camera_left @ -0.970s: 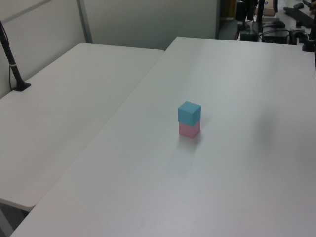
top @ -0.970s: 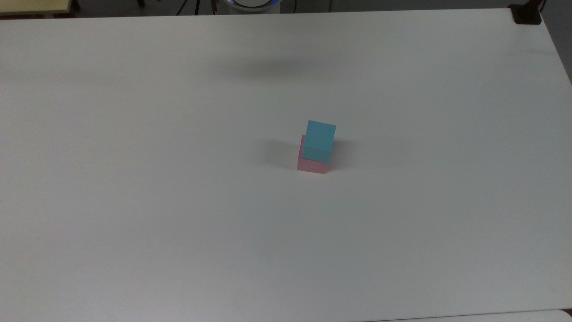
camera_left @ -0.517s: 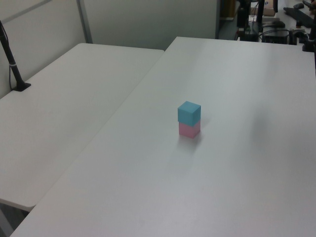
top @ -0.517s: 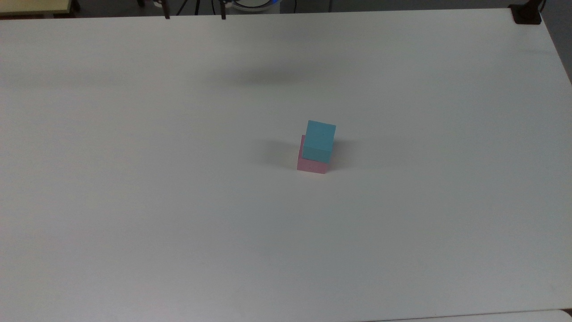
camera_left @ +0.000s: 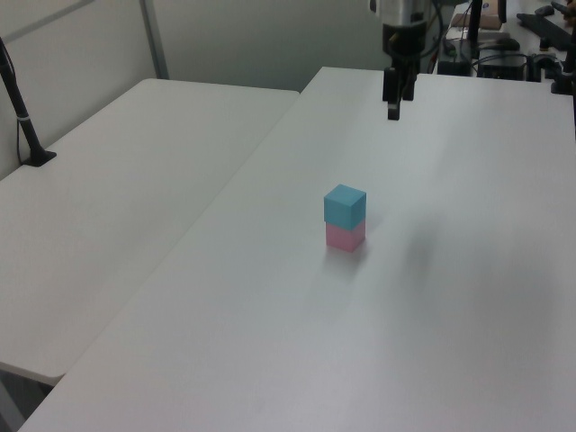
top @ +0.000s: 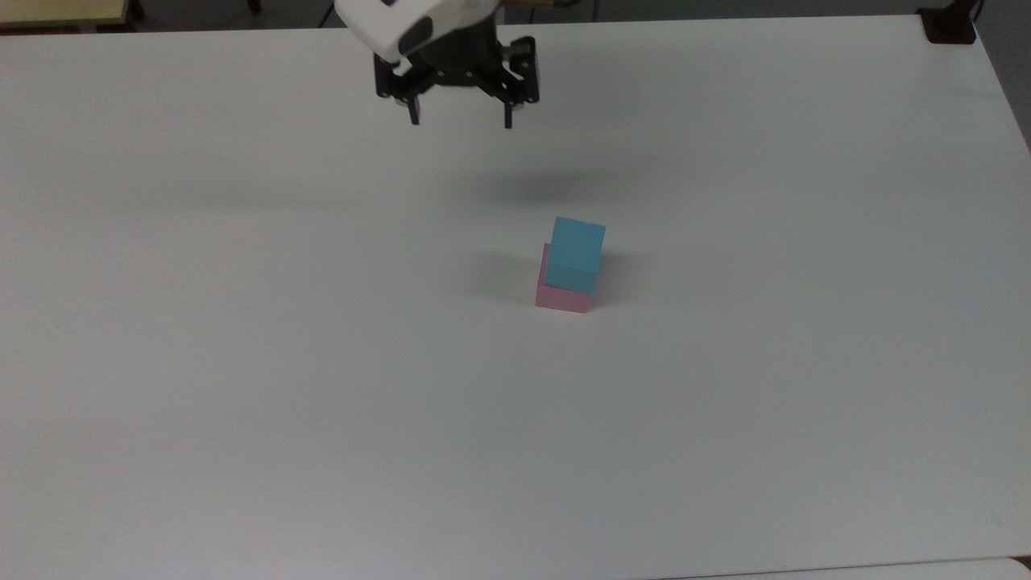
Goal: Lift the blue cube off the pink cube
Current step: 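Lower the open gripper down onto the light-blue cube atop the pink cube, then close the gripper on the light-blue cube, then lift the light-blue cube up off the pink cube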
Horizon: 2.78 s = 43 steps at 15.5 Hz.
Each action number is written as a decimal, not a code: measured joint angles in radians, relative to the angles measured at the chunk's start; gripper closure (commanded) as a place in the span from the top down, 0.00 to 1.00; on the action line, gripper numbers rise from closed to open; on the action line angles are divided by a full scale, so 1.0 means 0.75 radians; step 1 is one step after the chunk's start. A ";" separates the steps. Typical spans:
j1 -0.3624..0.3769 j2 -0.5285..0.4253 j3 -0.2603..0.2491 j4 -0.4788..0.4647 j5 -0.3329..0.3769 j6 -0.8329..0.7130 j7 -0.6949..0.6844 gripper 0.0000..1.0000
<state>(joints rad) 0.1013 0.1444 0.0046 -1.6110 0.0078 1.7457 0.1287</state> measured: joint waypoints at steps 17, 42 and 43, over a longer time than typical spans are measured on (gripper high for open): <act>0.186 0.326 0.043 0.039 -0.015 0.423 0.427 1.00; 0.178 0.366 0.085 0.062 -0.217 0.425 0.612 0.60; 0.169 0.356 0.084 0.066 -0.217 0.425 0.612 0.60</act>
<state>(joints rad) 0.2284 0.4113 0.0674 -1.5619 -0.1546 2.0641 0.5876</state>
